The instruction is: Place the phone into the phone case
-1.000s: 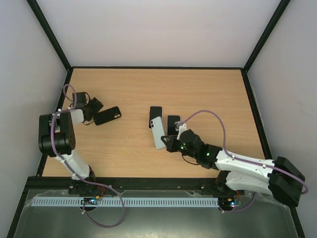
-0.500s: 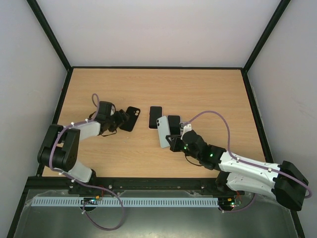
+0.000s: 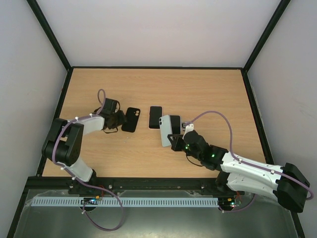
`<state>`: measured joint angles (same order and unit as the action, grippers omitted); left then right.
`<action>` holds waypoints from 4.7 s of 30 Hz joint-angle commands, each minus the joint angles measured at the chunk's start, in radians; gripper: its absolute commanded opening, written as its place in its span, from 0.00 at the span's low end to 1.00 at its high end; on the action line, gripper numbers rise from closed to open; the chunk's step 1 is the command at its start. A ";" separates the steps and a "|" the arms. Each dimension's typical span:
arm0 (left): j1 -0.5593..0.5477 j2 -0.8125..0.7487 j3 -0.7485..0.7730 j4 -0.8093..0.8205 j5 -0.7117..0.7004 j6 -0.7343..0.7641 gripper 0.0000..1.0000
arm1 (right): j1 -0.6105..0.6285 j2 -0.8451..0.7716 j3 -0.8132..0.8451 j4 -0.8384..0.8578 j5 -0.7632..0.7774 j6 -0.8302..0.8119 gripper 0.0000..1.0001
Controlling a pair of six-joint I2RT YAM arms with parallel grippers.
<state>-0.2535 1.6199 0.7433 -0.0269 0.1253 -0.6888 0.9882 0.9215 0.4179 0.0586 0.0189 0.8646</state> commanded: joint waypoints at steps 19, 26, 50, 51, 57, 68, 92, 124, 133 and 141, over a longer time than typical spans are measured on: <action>-0.146 0.091 0.033 -0.234 -0.196 0.057 0.04 | -0.006 -0.090 -0.012 -0.036 0.059 0.039 0.02; -0.255 -0.051 -0.015 -0.295 -0.206 -0.010 0.02 | -0.005 -0.140 -0.031 -0.085 0.055 0.053 0.02; -0.629 -0.288 -0.199 -0.077 -0.074 -0.394 0.52 | 0.003 -0.115 -0.033 -0.129 -0.034 0.092 0.02; -0.617 -0.302 -0.207 -0.072 -0.072 -0.393 0.55 | 0.005 -0.104 -0.029 -0.125 -0.033 0.089 0.02; -0.460 -0.399 -0.317 0.066 0.066 -0.373 0.65 | 0.019 0.025 0.020 -0.092 -0.054 0.025 0.02; -0.155 -0.453 -0.408 0.187 0.318 -0.261 0.62 | 0.050 0.223 0.189 -0.158 -0.044 -0.085 0.02; -0.122 -0.285 -0.433 0.364 0.420 -0.264 0.50 | 0.122 0.533 0.437 -0.293 0.002 -0.175 0.06; -0.122 -0.175 -0.395 0.392 0.392 -0.237 0.32 | 0.222 0.664 0.483 -0.278 0.100 -0.169 0.20; -0.123 -0.222 -0.389 0.325 0.357 -0.229 0.31 | 0.222 0.668 0.440 -0.222 0.129 -0.166 0.31; -0.123 -0.291 -0.387 0.250 0.327 -0.220 0.35 | 0.221 0.619 0.408 -0.210 0.188 -0.185 0.56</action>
<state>-0.3809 1.3727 0.3420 0.2924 0.4805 -0.9279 1.2045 1.5871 0.8494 -0.1658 0.1371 0.6888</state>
